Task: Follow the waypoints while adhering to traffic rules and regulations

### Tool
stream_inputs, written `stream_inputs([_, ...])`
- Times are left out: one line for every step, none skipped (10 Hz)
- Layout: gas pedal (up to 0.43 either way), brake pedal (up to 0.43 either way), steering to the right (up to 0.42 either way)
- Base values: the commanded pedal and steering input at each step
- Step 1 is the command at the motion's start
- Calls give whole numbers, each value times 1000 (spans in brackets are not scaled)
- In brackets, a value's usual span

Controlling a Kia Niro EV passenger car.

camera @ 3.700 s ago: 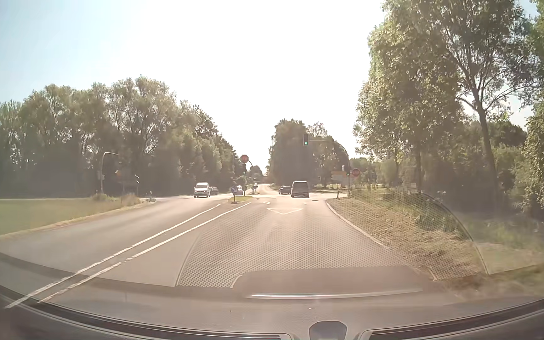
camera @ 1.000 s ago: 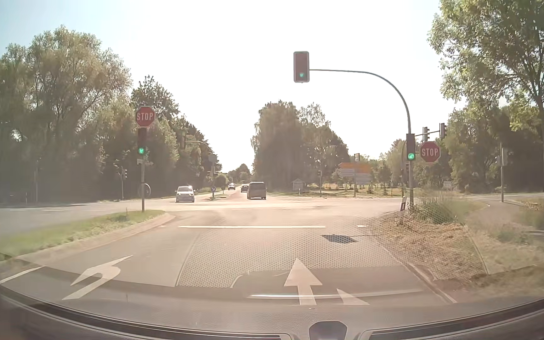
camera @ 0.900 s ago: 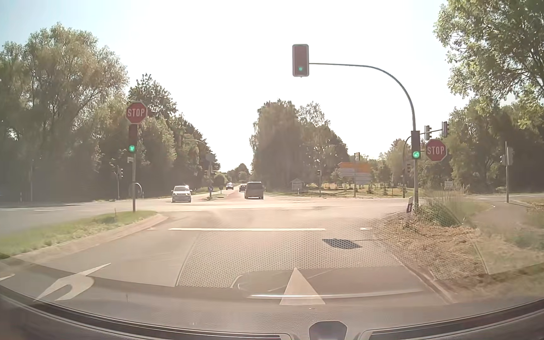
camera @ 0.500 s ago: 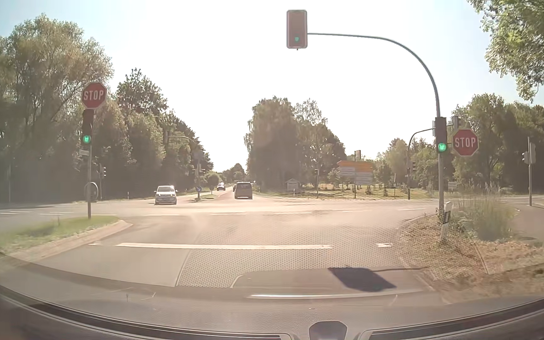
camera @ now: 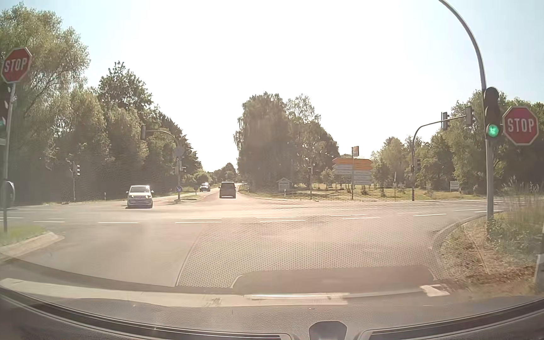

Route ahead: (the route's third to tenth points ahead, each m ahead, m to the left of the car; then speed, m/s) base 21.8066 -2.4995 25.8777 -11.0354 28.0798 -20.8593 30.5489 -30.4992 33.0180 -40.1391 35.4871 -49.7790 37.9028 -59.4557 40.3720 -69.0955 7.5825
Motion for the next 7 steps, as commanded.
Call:
stream_inputs([0,6,72])
stream_inputs([0,6,91])
stream_inputs([0,6,107])
stream_inputs([0,6,126])
stream_inputs([0,6,144])
stream_inputs([0,6,157])
stream_inputs([0,6,169])
